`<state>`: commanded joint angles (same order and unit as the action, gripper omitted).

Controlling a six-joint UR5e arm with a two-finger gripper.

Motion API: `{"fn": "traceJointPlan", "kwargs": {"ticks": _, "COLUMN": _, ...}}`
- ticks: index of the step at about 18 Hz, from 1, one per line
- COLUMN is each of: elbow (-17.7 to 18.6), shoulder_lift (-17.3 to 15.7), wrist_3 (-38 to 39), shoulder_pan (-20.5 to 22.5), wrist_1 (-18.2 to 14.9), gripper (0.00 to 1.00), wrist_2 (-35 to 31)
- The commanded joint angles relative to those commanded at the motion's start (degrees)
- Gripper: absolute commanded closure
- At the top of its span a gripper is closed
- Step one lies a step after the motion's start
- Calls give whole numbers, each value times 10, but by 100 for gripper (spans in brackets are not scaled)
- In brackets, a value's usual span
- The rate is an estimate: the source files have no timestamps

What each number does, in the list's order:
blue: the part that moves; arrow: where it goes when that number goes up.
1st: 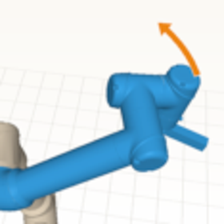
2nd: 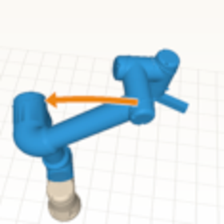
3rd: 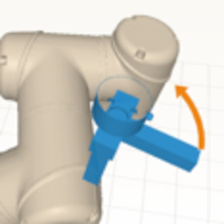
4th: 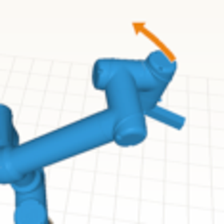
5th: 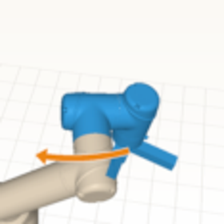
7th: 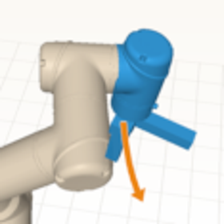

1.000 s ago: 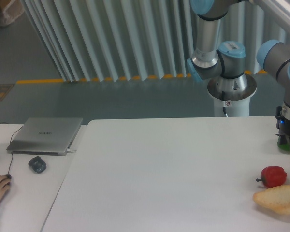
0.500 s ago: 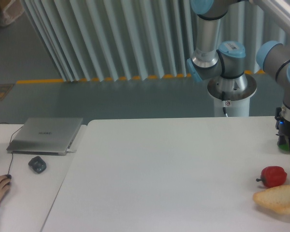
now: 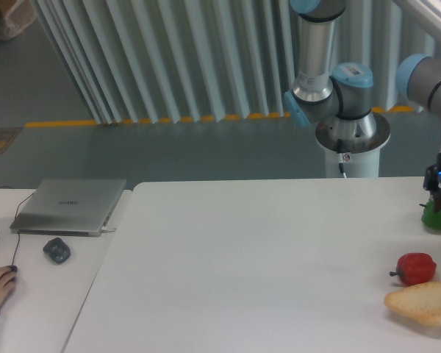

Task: Place the yellow pepper on the table
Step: 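Lower the green pepper onto the table and open the gripper, then raise the gripper away from the green pepper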

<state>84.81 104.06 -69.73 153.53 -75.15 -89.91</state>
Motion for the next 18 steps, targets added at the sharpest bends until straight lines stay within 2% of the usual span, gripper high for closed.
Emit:
{"fn": "traceJointPlan", "kwargs": {"ticks": 2, "elbow": 4, "shoulder_lift": -2, "wrist_3": 62, "shoulder_pan": 49, "wrist_1": 1, "gripper": 0, "wrist_2": 48}}
{"fn": "traceJointPlan", "kwargs": {"ticks": 4, "elbow": 8, "shoulder_lift": -4, "wrist_3": 108, "shoulder_pan": 78, "wrist_1": 11, "gripper": 0, "wrist_2": 87}}
{"fn": "traceJointPlan", "kwargs": {"ticks": 7, "elbow": 14, "shoulder_lift": -4, "wrist_3": 187, "shoulder_pan": 85, "wrist_1": 33, "gripper": 0, "wrist_2": 93}}
{"fn": "traceJointPlan", "kwargs": {"ticks": 9, "elbow": 24, "shoulder_lift": -4, "wrist_3": 277, "shoulder_pan": 95, "wrist_1": 42, "gripper": 0, "wrist_2": 94}}
{"fn": "traceJointPlan", "kwargs": {"ticks": 10, "elbow": 30, "shoulder_lift": -4, "wrist_3": 301, "shoulder_pan": 98, "wrist_1": 59, "gripper": 0, "wrist_2": 94}}
{"fn": "traceJointPlan", "kwargs": {"ticks": 12, "elbow": 35, "shoulder_lift": -4, "wrist_3": 324, "shoulder_pan": 100, "wrist_1": 70, "gripper": 0, "wrist_2": 92}}
{"fn": "traceJointPlan", "kwargs": {"ticks": 18, "elbow": 39, "shoulder_lift": -4, "wrist_3": 316, "shoulder_pan": 139, "wrist_1": 73, "gripper": 0, "wrist_2": 92}}
